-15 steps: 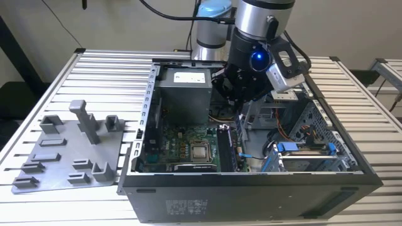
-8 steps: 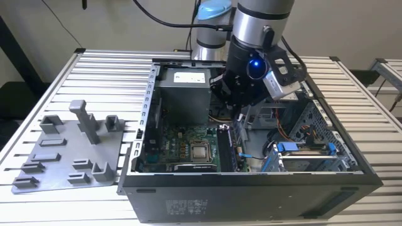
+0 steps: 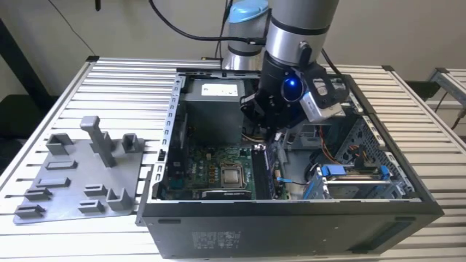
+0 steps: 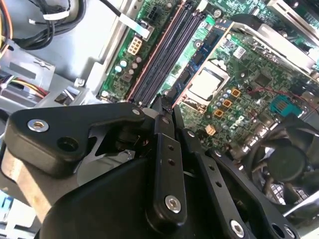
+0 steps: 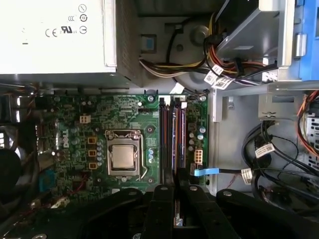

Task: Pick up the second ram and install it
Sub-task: 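Insert the second ram into the second slot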

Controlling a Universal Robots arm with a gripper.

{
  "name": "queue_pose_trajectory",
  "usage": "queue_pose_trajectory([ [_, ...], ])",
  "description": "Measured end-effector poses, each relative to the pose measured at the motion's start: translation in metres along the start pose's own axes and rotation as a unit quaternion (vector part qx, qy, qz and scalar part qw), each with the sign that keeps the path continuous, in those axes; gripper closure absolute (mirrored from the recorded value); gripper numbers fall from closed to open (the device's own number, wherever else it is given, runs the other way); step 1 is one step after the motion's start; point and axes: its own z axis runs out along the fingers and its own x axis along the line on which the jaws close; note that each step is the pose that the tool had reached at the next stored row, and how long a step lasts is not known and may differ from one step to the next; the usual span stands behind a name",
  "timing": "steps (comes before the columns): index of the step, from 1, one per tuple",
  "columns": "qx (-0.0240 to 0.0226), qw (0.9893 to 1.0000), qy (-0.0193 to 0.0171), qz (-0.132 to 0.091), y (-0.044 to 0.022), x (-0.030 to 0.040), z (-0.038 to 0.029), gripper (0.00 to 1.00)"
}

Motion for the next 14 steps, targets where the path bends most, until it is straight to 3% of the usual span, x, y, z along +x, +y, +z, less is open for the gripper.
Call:
queue_pose_trajectory([
  [14, 0.0001, 1.0, 0.0, 0.0, -0.0001, 0.0032, 0.0254, 0.86],
])
